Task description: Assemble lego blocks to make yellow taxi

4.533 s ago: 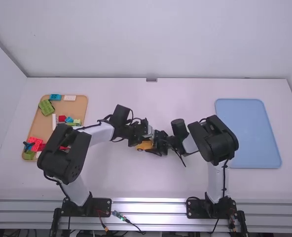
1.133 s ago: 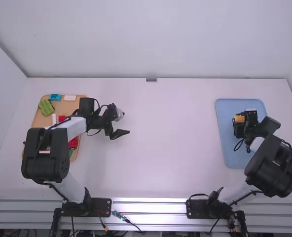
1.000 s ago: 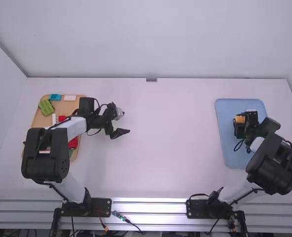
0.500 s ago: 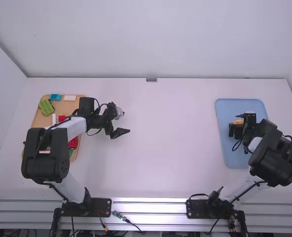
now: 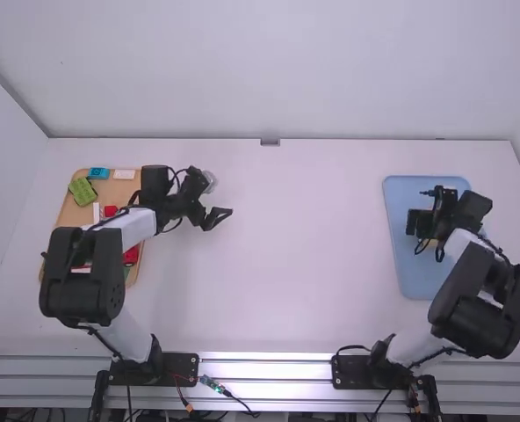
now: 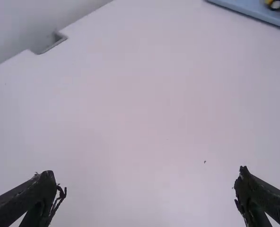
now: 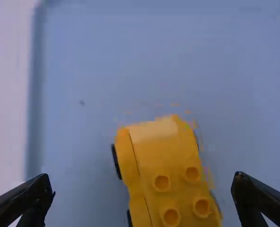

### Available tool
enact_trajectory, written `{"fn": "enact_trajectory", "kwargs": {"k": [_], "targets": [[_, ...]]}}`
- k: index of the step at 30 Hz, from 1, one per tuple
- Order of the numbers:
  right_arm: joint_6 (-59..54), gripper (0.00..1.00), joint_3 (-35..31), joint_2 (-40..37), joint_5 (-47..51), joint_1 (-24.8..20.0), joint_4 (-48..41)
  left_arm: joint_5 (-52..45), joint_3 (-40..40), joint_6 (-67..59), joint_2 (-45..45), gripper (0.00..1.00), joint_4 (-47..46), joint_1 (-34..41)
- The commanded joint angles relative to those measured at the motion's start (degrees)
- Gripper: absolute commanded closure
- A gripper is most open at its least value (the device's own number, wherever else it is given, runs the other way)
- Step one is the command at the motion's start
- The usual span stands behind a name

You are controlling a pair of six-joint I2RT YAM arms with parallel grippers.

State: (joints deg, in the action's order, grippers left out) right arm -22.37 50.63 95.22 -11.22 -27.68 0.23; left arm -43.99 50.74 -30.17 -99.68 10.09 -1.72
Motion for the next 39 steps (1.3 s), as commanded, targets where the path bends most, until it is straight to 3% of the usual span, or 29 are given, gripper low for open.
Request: {"fn": "enact_trajectory", "kwargs": {"k": [1,6,14,29,39], "targets": [[1.95,0.0,4.39,-5.22,4.48,2.73,-4.94,8.2,2.27,10.47,1.42,0.01,-0.92,1.36],[3.08,0.0,9.03,-10.86,8.85,8.81,-16.2,23.91,8.48,21.64,2.54,0.01,-10.43,3.74],[7.61,0.0,10.14,-14.71,13.31,16.7,-22.62,34.62,15.32,29.97,3.74,0.01,-20.68,5.9],[17.99,0.19,-0.31,-25.23,11.22,27.46,-12.28,43.99,5.76,30.17,13.61,0.18,-11.24,1.72],[22.37,0.39,-12.11,-37.02,11.22,27.68,-0.48,43.99,-4.87,30.17,24.23,0.37,-10.09,1.72]]}}
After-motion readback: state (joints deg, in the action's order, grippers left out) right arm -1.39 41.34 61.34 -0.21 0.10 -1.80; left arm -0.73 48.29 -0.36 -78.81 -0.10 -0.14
